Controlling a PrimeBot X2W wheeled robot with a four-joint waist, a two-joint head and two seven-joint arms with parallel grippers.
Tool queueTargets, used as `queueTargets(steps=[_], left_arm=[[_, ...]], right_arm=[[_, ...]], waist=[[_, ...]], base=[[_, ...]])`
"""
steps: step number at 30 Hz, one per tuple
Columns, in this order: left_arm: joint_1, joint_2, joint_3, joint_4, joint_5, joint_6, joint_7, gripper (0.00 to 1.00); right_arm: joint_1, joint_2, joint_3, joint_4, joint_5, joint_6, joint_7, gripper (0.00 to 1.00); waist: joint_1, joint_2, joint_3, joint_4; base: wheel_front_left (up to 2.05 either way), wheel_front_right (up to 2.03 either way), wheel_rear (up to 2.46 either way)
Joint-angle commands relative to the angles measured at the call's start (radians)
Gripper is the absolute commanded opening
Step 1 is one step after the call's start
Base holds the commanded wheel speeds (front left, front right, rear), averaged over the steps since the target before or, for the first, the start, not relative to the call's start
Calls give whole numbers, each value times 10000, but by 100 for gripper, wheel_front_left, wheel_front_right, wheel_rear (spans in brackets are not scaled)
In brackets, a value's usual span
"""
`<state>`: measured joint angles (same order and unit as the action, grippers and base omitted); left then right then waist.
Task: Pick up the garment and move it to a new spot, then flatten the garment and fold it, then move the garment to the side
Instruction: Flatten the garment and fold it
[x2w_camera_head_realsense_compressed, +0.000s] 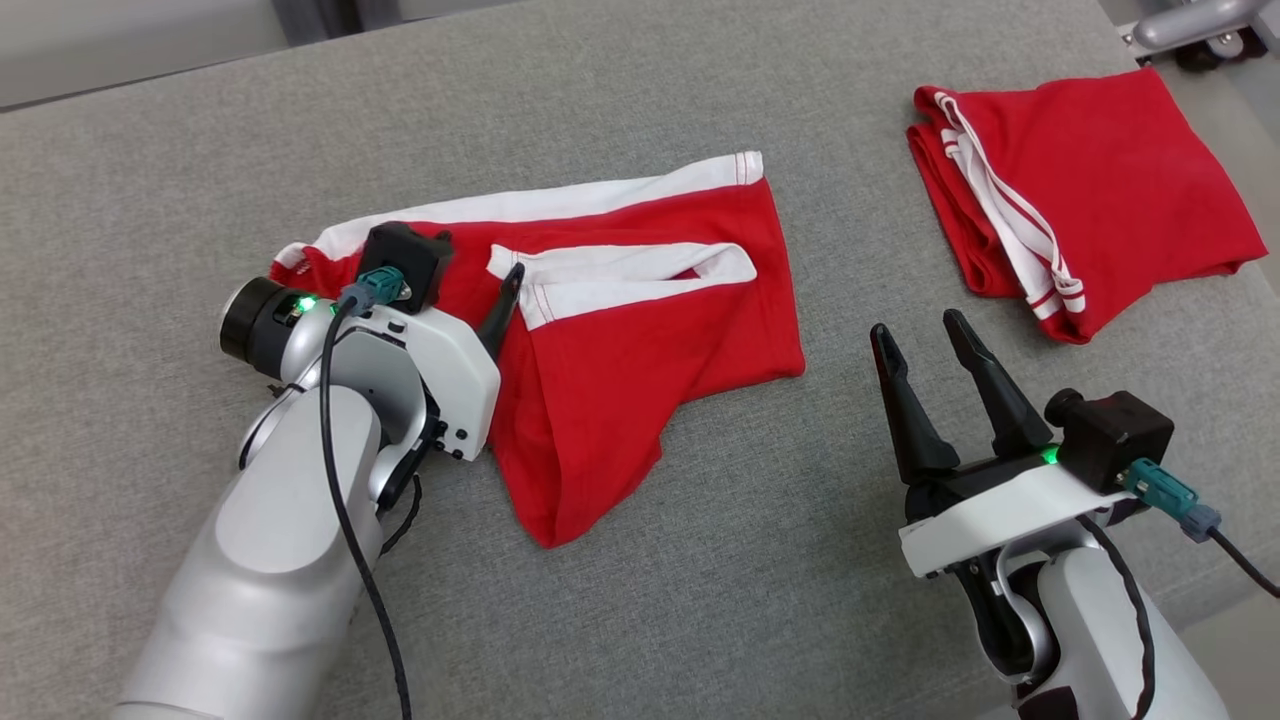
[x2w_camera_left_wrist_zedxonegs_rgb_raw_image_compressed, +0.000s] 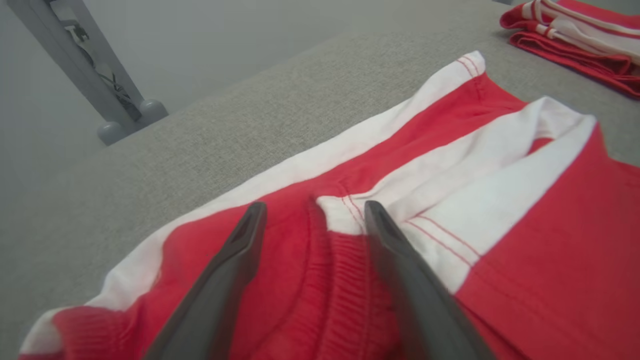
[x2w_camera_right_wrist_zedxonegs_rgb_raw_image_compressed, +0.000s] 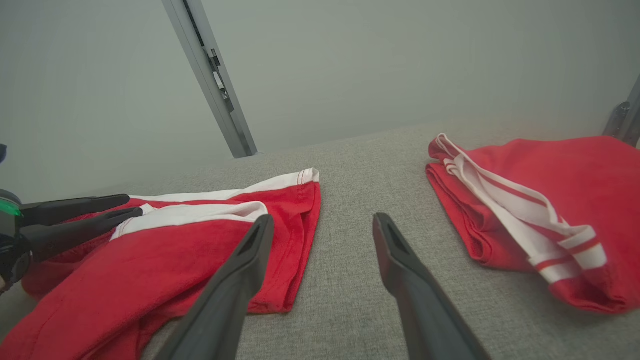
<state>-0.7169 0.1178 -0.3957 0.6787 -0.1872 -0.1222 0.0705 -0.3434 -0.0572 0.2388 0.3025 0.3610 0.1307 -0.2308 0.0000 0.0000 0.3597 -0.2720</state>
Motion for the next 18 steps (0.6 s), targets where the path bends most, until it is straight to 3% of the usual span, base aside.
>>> queueTargets(steps=[1, 12, 13, 14, 15, 18], left_arm=[[-241, 100, -115, 109, -91, -61, 66, 100], [-709, 274, -709, 656, -449, -73, 98, 100], [-731, 260, -795, 665, -495, -75, 86, 71], [-739, 247, -899, 671, -563, -77, 92, 28], [-731, 242, -1028, 661, -654, -78, 86, 0], [-738, 304, -1371, 614, -927, -80, 61, 0]], right_arm=[[-160, 9, 28, 52, -49, 1, -105, 100], [-215, 36, 107, 375, 13, 1, -268, 100], [-228, 36, 106, 406, 20, 1, -276, 100], [-239, 36, 108, 436, 21, 1, -284, 100], [-253, 37, 111, 466, 23, 1, -283, 100], [-295, 40, 123, 530, 20, 1, -289, 100]], waist=[[0, 0, 69, -69], [0, 0, 105, -106], [0, 0, 99, -96], [0, 0, 93, -83], [0, 0, 89, -70], [0, 0, 92, -23]], base=[[0, 0, 0], [0, 0, 0], [0, 0, 0], [0, 0, 0], [0, 0, 0], [0, 0, 0]])
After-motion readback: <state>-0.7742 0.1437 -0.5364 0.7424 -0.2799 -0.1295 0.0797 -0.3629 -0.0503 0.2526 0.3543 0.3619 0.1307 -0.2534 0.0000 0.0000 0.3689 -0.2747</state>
